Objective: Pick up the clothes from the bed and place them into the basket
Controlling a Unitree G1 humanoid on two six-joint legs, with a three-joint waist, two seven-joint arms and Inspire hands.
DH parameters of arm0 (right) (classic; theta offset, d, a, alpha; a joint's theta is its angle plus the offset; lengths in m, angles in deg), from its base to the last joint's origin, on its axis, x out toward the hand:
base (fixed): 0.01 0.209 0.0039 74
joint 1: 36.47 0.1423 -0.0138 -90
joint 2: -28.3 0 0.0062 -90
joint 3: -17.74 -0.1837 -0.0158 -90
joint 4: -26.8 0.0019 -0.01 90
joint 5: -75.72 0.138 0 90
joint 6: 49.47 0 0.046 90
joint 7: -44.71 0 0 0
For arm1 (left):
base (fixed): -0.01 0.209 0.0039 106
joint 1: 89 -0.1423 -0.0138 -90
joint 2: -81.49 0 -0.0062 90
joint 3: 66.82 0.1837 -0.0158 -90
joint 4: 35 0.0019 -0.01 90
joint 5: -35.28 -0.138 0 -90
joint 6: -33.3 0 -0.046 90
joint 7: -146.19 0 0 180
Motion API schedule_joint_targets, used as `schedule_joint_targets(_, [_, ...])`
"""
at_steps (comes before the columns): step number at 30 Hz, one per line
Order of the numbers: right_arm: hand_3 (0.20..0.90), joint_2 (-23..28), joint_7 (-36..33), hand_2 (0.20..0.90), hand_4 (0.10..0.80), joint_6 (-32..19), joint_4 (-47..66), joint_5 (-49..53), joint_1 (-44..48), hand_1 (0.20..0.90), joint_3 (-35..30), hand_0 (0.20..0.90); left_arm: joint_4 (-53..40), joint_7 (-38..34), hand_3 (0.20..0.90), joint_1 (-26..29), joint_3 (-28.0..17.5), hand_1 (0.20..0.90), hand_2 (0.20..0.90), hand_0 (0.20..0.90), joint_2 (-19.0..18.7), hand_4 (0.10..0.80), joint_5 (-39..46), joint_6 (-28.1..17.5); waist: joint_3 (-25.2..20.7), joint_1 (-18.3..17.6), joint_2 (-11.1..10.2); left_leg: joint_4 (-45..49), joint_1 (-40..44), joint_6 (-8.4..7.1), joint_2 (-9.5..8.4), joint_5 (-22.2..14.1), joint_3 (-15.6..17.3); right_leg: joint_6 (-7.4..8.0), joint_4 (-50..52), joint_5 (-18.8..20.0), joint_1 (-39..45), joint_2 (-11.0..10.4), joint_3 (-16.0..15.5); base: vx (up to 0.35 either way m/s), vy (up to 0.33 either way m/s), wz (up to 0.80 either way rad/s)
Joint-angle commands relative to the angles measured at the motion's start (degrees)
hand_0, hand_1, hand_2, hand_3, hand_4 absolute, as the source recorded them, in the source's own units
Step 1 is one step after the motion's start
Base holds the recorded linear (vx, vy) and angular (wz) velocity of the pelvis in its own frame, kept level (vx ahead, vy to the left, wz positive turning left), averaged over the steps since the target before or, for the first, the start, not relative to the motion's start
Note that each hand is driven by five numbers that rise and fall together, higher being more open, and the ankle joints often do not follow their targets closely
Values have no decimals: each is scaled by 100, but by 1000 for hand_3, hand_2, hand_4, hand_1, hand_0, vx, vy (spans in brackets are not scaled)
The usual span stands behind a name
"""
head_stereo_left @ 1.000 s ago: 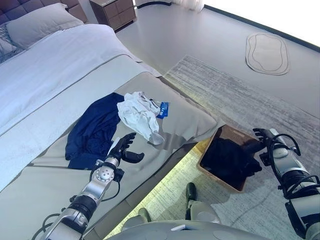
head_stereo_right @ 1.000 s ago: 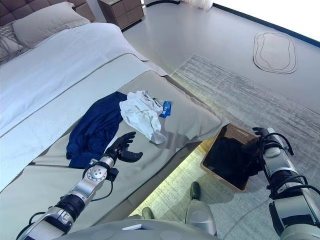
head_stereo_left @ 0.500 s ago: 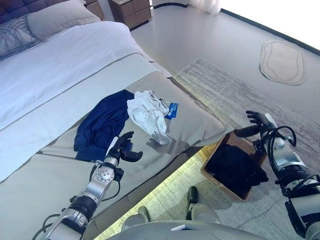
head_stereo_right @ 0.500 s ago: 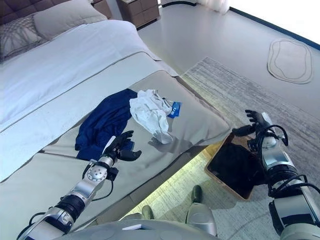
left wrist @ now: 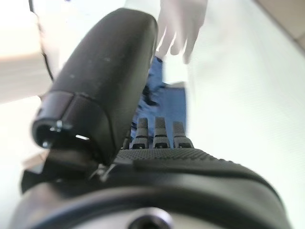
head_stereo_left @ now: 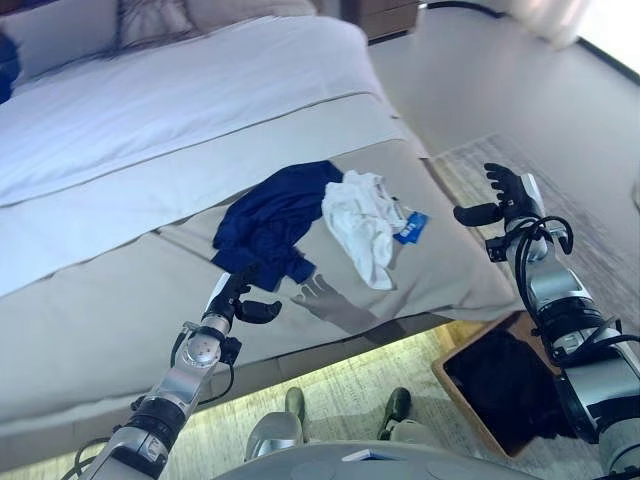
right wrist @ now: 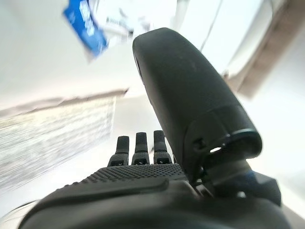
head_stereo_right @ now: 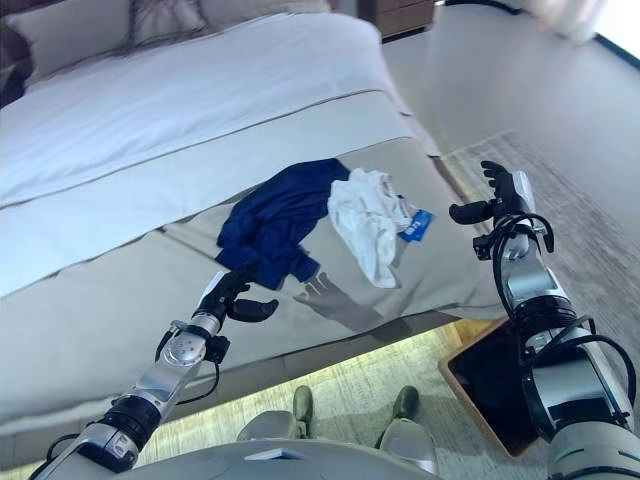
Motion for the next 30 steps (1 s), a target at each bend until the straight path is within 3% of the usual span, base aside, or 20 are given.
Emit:
schedule_joint_targets(1, [900, 176, -152, 900, 800, -187, -282, -283, 1428, 900, 389, 900, -608, -207, 900, 240, -163, 900, 900, 900, -454, 800, 152, -691, 174, 53, -189, 947, -478, 130, -438, -812, 77, -236, 1181, -950, -330, -129, 592, -165, 95, 12])
schedule_joint_targets(5, [900, 323, -60, 900, 800, -142, -976, -131, 2303, 900, 608, 900, -696, -430, 900, 506, -152, 900, 900, 900, -431, 800, 367, -918, 874, 234, -62, 1944, -1249, 71, -316, -1013, 279, -376, 1938, -1109, -962, -422, 228, -174, 68, 19])
schedule_joint_targets(10, [900, 315, -30, 900, 800, -4, -1192, -204, 2680, 900, 792, 900, -950, -685, 900, 576, -66, 900, 900, 900, -445, 800, 493, -909, 1437, 344, 82, 2968, -2006, 119, -329, -1324, 133, -488, 3147, -1518, -1756, -688, 274, -8, 32, 21])
schedule_joint_targets(12, [900, 331, -59, 900, 800, 75, -1186, -155, 2753, 900, 864, 900, -1145, -805, 900, 552, -66, 900, 900, 900, -464, 800, 526, -868, 1630, 401, 105, 3390, -2369, 239, -397, -1487, 108, -535, 3719, -1660, -2146, -834, 288, 12, 13, 19])
schedule_joint_targets(22, [900, 147, -123, 900, 800, 407, -1163, 20, 2832, 900, 947, 900, -1794, -1060, 900, 442, -57, 900, 900, 900, -555, 800, 713, -710, 1683, 558, 156, 4918, -3953, 563, -500, -1976, -109, -707, 5322, -2161, -3611, -1026, 563, -16, -16, 9])
schedule_joint_targets(30, [900, 59, -4, 900, 800, 140, -1433, 103, 2998, 900, 1038, 900, -1838, -1064, 900, 326, -88, 900, 900, 900, -570, 800, 755, -691, 1683, 612, 239, 5609, -4350, 678, -506, -2251, -207, -806, 5930, -2416, -4015, -1045, 707, -6, 0, 3])
